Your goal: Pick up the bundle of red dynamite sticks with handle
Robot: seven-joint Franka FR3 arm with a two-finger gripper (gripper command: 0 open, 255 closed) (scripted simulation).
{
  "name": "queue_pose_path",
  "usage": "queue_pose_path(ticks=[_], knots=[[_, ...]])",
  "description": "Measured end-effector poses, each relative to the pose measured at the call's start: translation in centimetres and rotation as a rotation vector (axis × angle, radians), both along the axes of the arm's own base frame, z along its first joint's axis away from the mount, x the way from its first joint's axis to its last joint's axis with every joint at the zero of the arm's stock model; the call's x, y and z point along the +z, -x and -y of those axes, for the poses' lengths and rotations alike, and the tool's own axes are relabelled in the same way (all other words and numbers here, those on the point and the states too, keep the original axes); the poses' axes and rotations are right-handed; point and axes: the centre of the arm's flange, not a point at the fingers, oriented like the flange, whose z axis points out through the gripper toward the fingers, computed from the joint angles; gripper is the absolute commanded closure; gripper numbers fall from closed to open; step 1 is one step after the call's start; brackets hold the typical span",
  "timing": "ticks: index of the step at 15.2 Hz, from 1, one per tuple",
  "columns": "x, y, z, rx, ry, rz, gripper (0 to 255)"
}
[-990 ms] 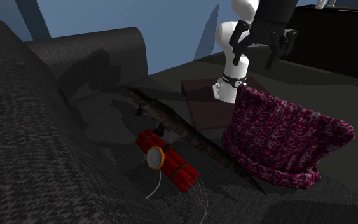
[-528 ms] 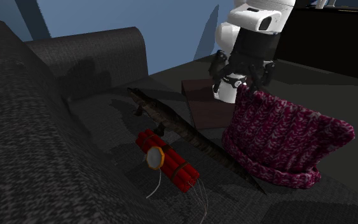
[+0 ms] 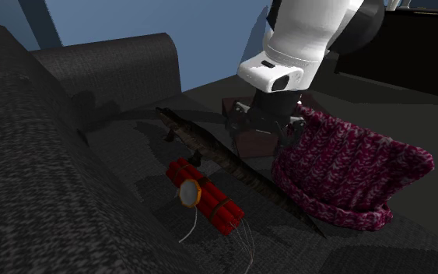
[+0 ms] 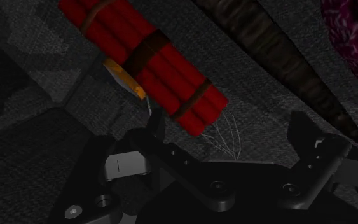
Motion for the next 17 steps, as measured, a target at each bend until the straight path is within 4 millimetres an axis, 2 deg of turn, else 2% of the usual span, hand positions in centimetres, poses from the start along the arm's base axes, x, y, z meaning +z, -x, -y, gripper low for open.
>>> queue_pose_path(ticks=[6, 12, 15, 17], knots=[[-5.2, -3.1, 5.0, -0.054, 0.020, -0.005, 0], [-9.8, -5.7, 11.2, -0.108, 0.041, -0.011, 0], [-12.2, -6.9, 13.3, -0.131, 0.050, -0.014, 0], [-13.1, -7.0, 13.9, -0.136, 0.051, -0.014, 0]])
